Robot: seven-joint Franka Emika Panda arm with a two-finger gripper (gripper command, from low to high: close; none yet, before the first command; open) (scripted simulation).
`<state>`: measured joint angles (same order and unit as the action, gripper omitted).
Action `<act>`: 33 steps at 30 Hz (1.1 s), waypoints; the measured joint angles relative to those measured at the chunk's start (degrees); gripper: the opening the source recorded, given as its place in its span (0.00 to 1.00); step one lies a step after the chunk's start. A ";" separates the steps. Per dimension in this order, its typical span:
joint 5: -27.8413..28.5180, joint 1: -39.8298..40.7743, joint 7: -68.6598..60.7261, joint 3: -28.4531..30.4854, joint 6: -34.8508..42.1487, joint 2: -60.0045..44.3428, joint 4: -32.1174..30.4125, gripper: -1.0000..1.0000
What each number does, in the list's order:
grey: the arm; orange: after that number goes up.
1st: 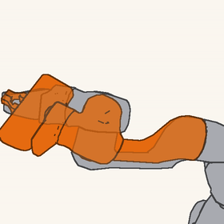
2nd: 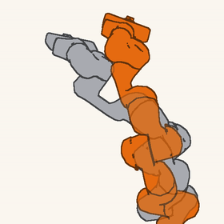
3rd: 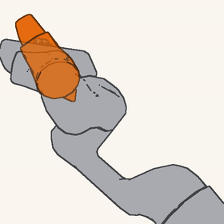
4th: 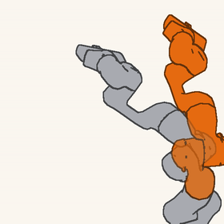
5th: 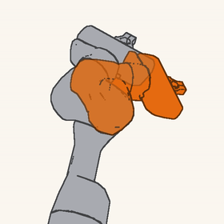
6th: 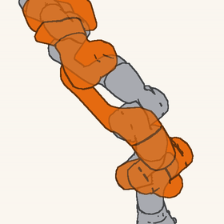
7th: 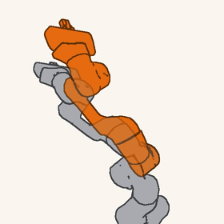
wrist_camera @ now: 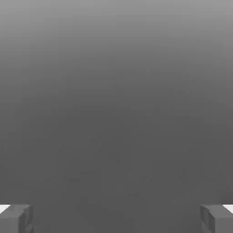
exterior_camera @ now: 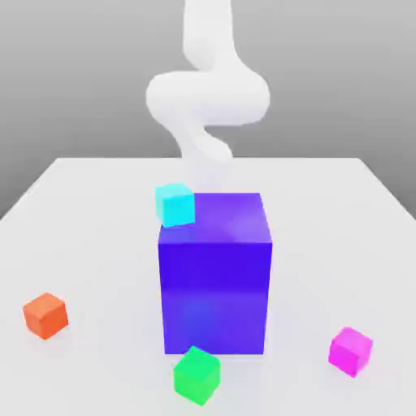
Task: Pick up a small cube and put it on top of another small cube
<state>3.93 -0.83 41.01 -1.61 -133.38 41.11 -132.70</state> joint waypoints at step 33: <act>9.72 -10.16 -89.22 -15.08 -26.72 -57.37 -11.96 0.50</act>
<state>13.65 -10.99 -48.21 -16.68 -160.10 -16.26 -144.66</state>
